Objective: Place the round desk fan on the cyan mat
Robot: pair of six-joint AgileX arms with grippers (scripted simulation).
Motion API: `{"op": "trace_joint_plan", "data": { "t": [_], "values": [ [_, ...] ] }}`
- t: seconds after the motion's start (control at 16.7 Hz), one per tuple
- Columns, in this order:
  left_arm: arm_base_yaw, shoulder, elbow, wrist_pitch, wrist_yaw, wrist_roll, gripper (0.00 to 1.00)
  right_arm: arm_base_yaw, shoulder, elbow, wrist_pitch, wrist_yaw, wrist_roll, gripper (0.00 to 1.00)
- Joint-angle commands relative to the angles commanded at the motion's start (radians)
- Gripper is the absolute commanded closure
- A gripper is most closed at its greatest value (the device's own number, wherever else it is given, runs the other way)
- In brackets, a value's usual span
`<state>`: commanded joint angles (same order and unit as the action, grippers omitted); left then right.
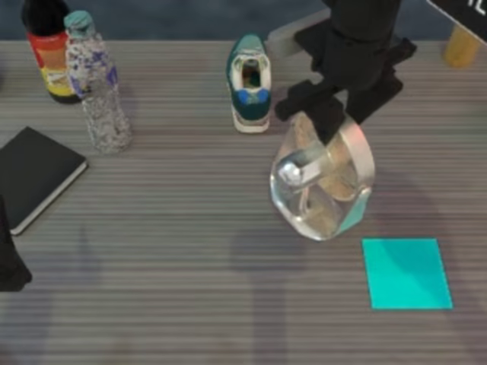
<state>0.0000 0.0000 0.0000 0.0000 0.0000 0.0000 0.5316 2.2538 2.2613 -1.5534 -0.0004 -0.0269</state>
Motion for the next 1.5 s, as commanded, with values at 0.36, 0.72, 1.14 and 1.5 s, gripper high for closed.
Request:
{"op": "trace_joint_plan", "data": {
  "t": [0.36,0.72,1.14,1.5],
  "values": [
    [0.000,0.000,0.000,0.000,0.000,0.000,0.00,-0.017,-0.177,-0.168,0.068,-0.006,0.521,1.00],
    [0.000,0.000,0.000,0.000,0.000,0.000,0.00,-0.044,-0.401,-0.401,0.156,-0.007,1.235,1.00],
    [0.000,0.000,0.000,0.000,0.000,0.000,0.00,-0.077,-0.574,-0.707,0.195,0.002,1.844,1.00],
    [0.000,0.000,0.000,0.000,0.000,0.000,0.00,-0.091,-0.619,-0.834,0.194,0.008,2.041,1.00]
  ]
}}
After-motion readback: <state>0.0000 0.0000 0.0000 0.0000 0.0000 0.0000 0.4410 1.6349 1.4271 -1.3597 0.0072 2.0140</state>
